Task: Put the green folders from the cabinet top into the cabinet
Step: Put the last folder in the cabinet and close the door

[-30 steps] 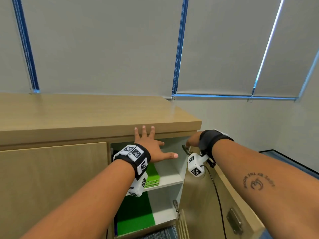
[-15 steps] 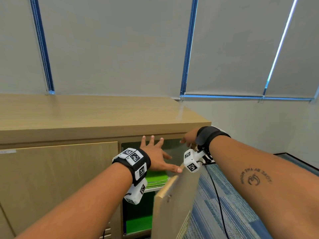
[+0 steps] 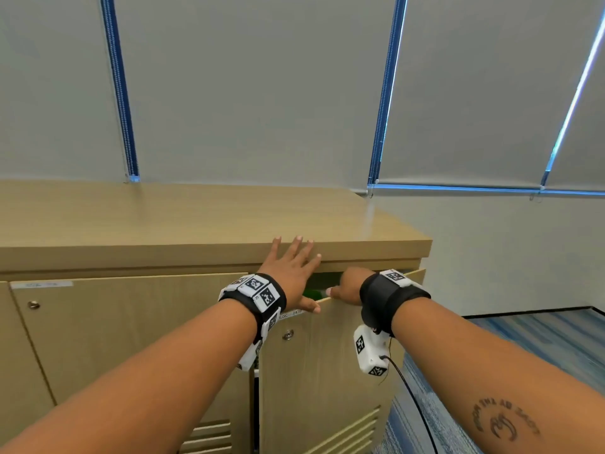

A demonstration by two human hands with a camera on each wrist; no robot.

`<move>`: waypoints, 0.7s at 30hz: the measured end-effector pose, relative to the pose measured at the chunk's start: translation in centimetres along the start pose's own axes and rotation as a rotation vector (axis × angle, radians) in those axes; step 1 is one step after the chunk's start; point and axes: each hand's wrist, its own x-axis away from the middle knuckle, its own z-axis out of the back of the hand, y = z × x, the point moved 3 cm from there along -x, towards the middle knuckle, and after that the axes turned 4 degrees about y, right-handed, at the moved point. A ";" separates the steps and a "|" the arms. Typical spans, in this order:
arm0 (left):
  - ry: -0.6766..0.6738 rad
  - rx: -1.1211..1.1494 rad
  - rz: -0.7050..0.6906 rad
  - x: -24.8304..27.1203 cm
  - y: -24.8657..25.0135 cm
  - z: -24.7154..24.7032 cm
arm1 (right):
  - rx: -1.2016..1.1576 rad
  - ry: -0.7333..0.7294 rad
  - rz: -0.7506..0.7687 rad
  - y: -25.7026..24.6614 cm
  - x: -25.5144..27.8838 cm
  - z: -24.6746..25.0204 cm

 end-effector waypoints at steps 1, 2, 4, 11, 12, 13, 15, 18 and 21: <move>0.007 0.016 0.053 -0.4 -0.3 -0.1 | -0.005 0.025 0.023 -0.2 -0.2 -0.1; 0.006 0.027 0.115 -0.7 -0.6 0.0 | -0.019 0.048 0.042 -0.4 -0.5 -0.3; -0.007 0.044 0.246 -1.3 -1.4 0.0 | -0.057 0.092 0.090 -0.8 -1.2 -0.3; 0.061 0.108 0.331 -3.0 -2.2 -0.6 | -0.070 0.181 0.166 -1.4 -3.1 -0.6; 0.082 0.105 0.334 -3.1 -2.2 -0.7 | -0.063 0.205 0.158 -1.3 -3.4 -0.8; 0.099 0.101 0.336 -3.2 -2.2 -0.9 | -0.056 0.234 0.153 -1.3 -3.7 -1.1; 0.123 0.081 0.340 -3.3 -2.2 -1.2 | -0.031 0.292 0.160 -1.4 -4.1 -1.5; 0.150 0.048 0.342 -3.4 -2.1 -1.6 | -0.016 0.317 0.160 -1.5 -4.8 -1.8; 0.184 0.032 0.330 -3.4 -2.2 -1.8 | -0.010 0.326 0.155 -1.8 -5.6 -1.7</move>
